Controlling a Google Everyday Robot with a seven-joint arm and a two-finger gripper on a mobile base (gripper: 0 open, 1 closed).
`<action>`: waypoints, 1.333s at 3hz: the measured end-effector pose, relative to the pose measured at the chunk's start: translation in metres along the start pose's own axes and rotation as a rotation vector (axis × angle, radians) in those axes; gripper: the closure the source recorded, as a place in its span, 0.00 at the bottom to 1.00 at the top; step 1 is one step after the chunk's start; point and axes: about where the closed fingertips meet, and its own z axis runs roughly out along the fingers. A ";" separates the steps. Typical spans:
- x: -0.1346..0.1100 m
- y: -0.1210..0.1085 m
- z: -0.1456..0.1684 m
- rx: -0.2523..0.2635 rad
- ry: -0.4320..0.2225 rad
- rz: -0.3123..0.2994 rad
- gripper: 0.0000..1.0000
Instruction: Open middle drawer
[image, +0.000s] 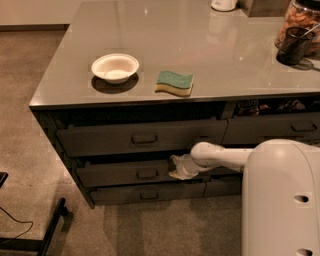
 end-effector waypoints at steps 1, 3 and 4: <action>0.000 0.000 0.000 0.000 0.000 0.000 1.00; -0.004 -0.003 -0.008 0.000 0.000 0.000 1.00; -0.008 -0.005 -0.015 0.000 0.000 0.000 1.00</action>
Offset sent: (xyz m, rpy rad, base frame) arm 0.0000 0.0000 0.0000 0.0000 0.0000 0.0000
